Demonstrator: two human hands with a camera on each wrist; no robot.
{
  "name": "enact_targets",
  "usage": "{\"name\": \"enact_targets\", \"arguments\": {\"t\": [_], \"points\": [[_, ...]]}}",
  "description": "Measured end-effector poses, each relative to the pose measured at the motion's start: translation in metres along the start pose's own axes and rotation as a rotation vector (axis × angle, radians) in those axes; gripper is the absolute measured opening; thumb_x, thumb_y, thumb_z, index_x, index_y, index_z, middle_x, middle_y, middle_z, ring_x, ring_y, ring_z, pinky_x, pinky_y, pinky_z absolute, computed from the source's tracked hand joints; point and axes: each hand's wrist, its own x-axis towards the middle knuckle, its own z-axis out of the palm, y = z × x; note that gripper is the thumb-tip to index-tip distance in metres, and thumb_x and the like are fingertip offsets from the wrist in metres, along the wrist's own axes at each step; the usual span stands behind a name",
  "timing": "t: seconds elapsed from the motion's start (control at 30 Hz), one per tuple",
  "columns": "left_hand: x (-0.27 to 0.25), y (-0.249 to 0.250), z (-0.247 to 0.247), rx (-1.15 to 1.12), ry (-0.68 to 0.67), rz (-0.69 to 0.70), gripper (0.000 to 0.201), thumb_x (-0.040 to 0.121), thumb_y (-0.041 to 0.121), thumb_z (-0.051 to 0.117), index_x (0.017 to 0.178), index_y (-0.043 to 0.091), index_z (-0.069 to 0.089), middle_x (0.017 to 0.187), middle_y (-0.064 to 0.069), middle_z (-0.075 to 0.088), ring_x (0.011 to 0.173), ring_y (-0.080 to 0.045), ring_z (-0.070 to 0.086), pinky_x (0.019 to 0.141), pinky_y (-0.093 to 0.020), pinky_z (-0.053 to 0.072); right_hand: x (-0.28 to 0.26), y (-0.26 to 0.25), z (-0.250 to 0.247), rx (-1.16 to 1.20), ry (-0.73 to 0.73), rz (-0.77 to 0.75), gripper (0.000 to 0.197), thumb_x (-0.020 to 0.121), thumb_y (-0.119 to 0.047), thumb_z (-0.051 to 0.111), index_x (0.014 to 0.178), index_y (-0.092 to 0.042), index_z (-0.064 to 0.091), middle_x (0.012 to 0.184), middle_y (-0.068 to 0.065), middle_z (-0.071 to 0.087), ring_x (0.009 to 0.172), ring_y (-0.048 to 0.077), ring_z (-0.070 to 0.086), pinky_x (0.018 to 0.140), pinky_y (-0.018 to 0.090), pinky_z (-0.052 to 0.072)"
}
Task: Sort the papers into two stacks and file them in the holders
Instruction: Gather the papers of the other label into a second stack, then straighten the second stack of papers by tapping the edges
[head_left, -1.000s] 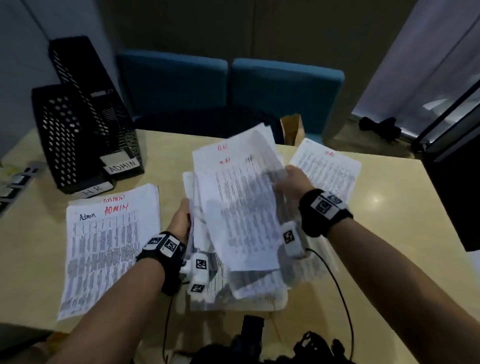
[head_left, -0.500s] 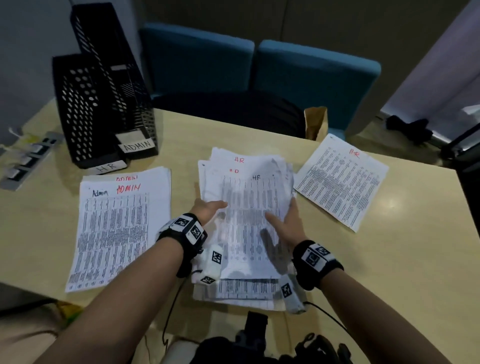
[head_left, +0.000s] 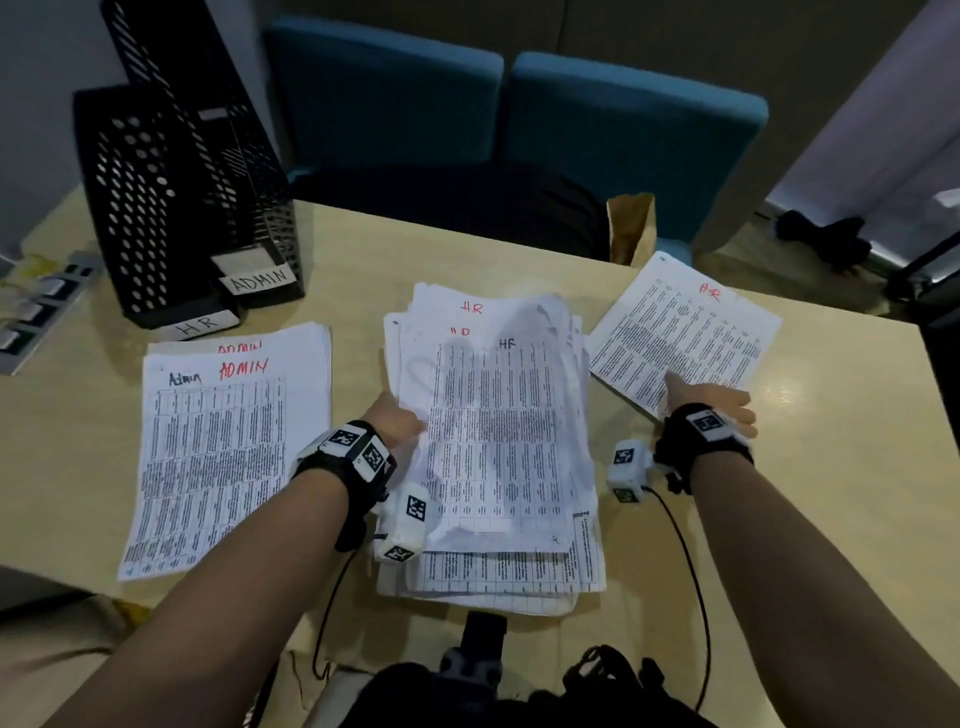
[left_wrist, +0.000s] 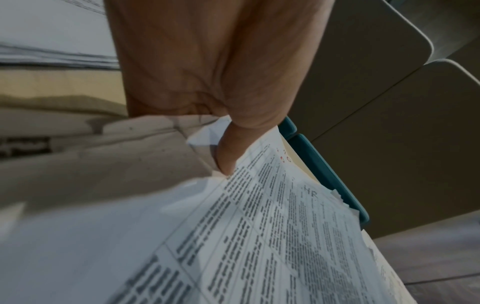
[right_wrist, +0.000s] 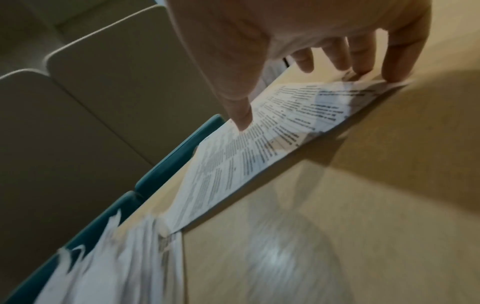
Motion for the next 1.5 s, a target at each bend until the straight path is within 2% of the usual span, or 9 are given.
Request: {"name": "enact_targets", "arguments": {"t": [0.27, 0.4, 0.53, 0.67, 0.8, 1.0, 1.17, 1.27, 1.5], "points": [[-0.068, 0.038, -0.004, 0.062, -0.017, -0.003, 0.078, 0.066, 0.014, 0.063, 0.128, -0.023, 0.036, 0.129, -0.042, 0.046, 0.120, -0.052, 0.049, 0.098, -0.055, 0.044, 0.021, 0.000, 0.004, 0.195, -0.240, -0.096, 0.057, 0.090, -0.017, 0.059, 0.142, -0.004, 0.040, 0.145, 0.016, 0.045, 0.131, 0.034, 0.046, 0.103, 0.042, 0.043], [-0.084, 0.046, -0.005, 0.073, 0.016, 0.033, 0.060, 0.078, 0.006, 0.063, 0.131, -0.013, 0.044, 0.127, -0.034, 0.053, 0.119, -0.046, 0.054, 0.100, -0.051, 0.046, -0.001, -0.017, -0.007, 0.349, -0.022, -0.309, 0.031, 0.098, -0.014, 0.042, 0.116, 0.005, 0.058, 0.120, 0.023, 0.061, 0.110, 0.037, 0.058, 0.075, 0.033, 0.041], [-0.071, 0.035, -0.008, 0.056, 0.007, 0.043, 0.064, 0.077, 0.014, 0.068, 0.136, 0.002, 0.045, 0.132, -0.014, 0.057, 0.120, -0.032, 0.055, 0.103, -0.045, 0.046, -0.028, -0.038, -0.019, 0.778, 0.041, -0.543, 0.033, 0.100, -0.020, 0.042, 0.126, -0.004, 0.054, 0.124, 0.015, 0.061, 0.111, 0.025, 0.059, 0.084, 0.026, 0.045], [-0.095, 0.048, -0.008, -0.025, -0.021, 0.045, 0.065, 0.070, 0.028, 0.068, 0.127, 0.003, 0.050, 0.128, -0.011, 0.060, 0.111, -0.027, 0.059, 0.097, -0.038, 0.048, -0.059, -0.047, -0.027, 1.115, -0.322, -0.424, 0.023, 0.089, -0.005, 0.058, 0.111, -0.011, 0.059, 0.107, 0.009, 0.066, 0.090, 0.021, 0.063, 0.074, 0.031, 0.054], [-0.125, 0.059, -0.004, -0.350, -0.021, -0.034, 0.061, 0.099, 0.049, 0.035, 0.144, 0.008, 0.039, 0.142, -0.008, 0.046, 0.134, -0.033, 0.042, 0.112, -0.045, 0.031, -0.091, -0.016, -0.007, 0.619, -0.598, -0.475, 0.012, 0.079, 0.007, 0.052, 0.077, -0.002, 0.059, 0.063, 0.006, 0.065, 0.055, 0.020, 0.059, 0.054, 0.028, 0.046], [-0.079, 0.034, -0.013, -0.579, -0.134, 0.001, 0.109, 0.052, 0.083, 0.067, 0.144, 0.031, 0.044, 0.152, -0.001, 0.042, 0.137, -0.026, 0.042, 0.114, -0.052, 0.027, -0.126, 0.055, 0.037, 0.089, -0.692, -0.485, 0.026, 0.075, 0.002, 0.051, 0.097, 0.001, 0.064, 0.099, 0.019, 0.069, 0.094, 0.035, 0.067, 0.083, 0.049, 0.058], [-0.125, 0.060, -0.006, -0.296, -0.013, -0.051, 0.090, 0.066, 0.050, 0.081, 0.142, 0.014, 0.047, 0.147, -0.009, 0.046, 0.133, -0.034, 0.045, 0.098, -0.042, 0.039, -0.137, 0.061, 0.029, -0.173, -0.699, -0.566, 0.032, 0.085, -0.036, 0.066, 0.080, -0.005, 0.057, 0.070, 0.004, 0.057, 0.064, 0.020, 0.056, 0.056, 0.026, 0.047], [-0.126, 0.061, 0.001, -0.199, 0.090, -0.050, 0.079, 0.075, 0.030, 0.081, 0.139, -0.001, 0.046, 0.139, -0.015, 0.053, 0.122, -0.038, 0.053, 0.086, -0.040, 0.046, -0.127, 0.054, 0.023, -0.418, -0.368, -0.717, 0.050, 0.081, -0.061, 0.056, 0.079, -0.012, 0.052, 0.087, 0.010, 0.055, 0.081, 0.022, 0.052, 0.061, 0.029, 0.043], [-0.157, 0.076, 0.013, -0.425, -0.024, 0.359, 0.044, 0.076, 0.019, 0.081, 0.114, 0.008, 0.061, 0.102, -0.002, 0.069, 0.100, -0.019, 0.062, 0.107, -0.043, 0.041, -0.087, 0.033, -0.001, 0.268, -0.588, -0.440, 0.107, 0.068, -0.049, 0.081, 0.147, -0.005, 0.024, 0.149, 0.019, 0.037, 0.134, 0.035, 0.041, 0.111, 0.049, 0.035]]}}
